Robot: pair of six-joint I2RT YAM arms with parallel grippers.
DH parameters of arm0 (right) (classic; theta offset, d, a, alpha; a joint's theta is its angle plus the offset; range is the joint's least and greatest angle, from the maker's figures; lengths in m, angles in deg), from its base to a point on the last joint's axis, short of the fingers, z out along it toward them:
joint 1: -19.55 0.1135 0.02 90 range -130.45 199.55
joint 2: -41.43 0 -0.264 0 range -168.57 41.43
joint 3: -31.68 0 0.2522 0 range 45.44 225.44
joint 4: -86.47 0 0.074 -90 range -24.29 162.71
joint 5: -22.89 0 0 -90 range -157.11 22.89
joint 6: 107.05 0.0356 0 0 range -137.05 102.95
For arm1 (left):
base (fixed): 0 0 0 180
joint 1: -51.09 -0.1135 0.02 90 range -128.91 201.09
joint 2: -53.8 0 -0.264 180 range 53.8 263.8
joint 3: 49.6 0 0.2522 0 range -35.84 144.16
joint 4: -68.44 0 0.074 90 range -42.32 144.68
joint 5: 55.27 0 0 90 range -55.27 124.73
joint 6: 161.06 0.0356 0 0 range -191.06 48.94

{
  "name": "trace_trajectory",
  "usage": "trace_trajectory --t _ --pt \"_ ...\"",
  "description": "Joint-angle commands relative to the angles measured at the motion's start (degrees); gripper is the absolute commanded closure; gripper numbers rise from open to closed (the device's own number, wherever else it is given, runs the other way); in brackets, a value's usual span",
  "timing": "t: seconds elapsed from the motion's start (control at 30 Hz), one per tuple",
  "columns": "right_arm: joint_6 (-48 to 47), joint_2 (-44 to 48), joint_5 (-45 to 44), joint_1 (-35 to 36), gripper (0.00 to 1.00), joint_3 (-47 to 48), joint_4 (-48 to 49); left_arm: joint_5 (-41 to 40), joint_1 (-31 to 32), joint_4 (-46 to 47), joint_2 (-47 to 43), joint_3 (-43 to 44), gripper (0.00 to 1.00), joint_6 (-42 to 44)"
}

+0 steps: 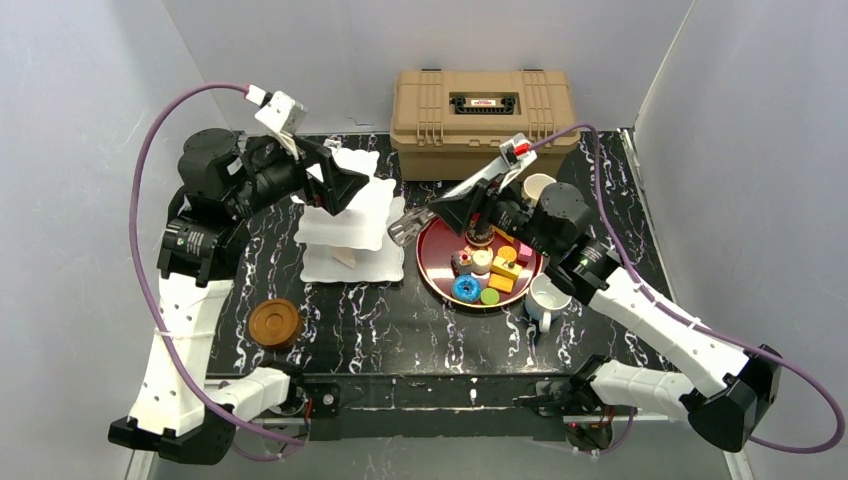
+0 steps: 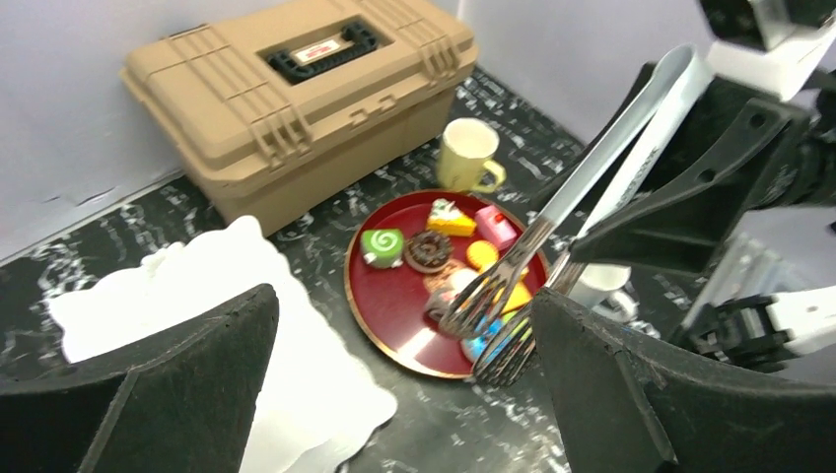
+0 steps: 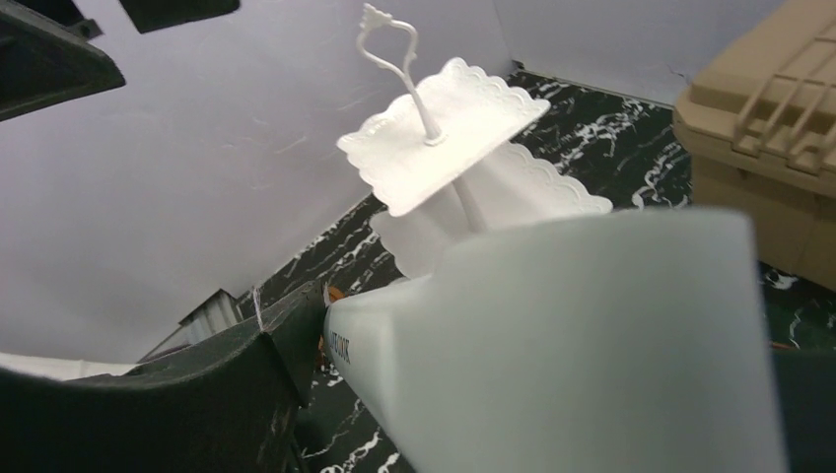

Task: Serve the afternoon tea
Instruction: Pick up the clamp from the center of the board, then adjust the dessert on the tray.

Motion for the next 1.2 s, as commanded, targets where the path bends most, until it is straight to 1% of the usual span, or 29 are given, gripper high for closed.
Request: trace_trajectory --t 0.0,0.1,0.2,0.33,0.63,1.17 --pt "-1.2 2.2 -3.2 -1.5 0.65 -1.7 1.1 -3.4 -0.1 -6.9 -0.6 1.9 0.02 11.4" --pt "-1.2 2.5 -4.0 -2.5 0.65 -2.7 0.9 -4.7 -0.1 -8.4 -0.9 1.9 0.02 14.8" --pt "-1.8 2.5 -5.1 -3.5 0.65 -3.6 0.0 -6.4 -0.1 -10.9 -0.2 2.5 0.02 16.1" --pt "-3.6 3.2 -7.6 -4.6 0.66 -4.6 -2.3 -7.2 -0.1 -12.7 0.0 2.0 0.02 16.5" --pt "-9.6 4.3 -14.1 -6.7 0.66 -7.6 -7.6 -7.2 -0.1 -13.1 -0.5 1.3 0.02 16.6" --pt "-13.8 2.4 -17.7 -6.9 0.62 -13.5 -6.7 -7.2 -0.1 -13.3 -0.4 1.6 0.02 16.0"
